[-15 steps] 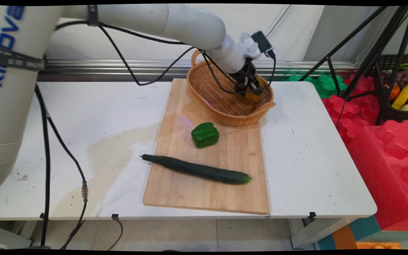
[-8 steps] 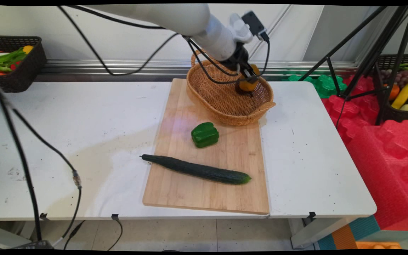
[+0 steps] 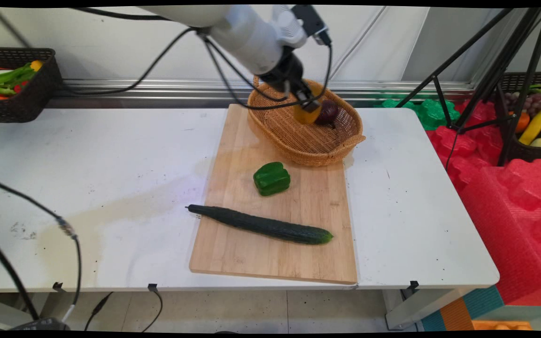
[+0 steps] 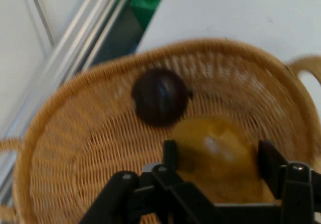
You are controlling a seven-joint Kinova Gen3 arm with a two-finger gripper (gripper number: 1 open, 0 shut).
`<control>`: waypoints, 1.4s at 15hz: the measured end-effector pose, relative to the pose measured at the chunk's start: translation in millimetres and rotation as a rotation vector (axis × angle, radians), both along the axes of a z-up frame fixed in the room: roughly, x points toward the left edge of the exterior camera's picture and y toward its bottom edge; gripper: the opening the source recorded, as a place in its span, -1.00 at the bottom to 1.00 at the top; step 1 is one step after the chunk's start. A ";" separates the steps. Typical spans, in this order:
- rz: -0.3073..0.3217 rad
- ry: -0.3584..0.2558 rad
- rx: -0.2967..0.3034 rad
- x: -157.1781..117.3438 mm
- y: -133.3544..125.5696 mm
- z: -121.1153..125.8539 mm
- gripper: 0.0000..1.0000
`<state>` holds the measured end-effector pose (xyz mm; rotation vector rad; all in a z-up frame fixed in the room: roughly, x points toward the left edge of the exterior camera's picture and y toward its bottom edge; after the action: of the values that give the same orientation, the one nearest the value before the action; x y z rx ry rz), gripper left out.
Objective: Place the picked object on the cutting board
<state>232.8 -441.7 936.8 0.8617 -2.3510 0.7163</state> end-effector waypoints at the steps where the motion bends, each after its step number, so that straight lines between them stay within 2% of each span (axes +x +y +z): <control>1: -0.002 -0.004 0.011 3.7 8.8 2.1 -1.00; 4: -0.026 -0.034 0.066 20.3 50.5 7.9 -1.00; 8: -0.073 -0.065 0.113 29.7 85.0 10.2 -1.00; 11: -0.137 -0.087 0.139 26.4 107.4 10.0 -1.00; 15: -0.189 -0.093 0.168 7.9 117.5 1.9 -1.00; 21: -0.219 -0.115 0.212 -24.1 107.9 -27.8 -1.00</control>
<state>208.7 -333.8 909.0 0.6482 -2.6090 0.4431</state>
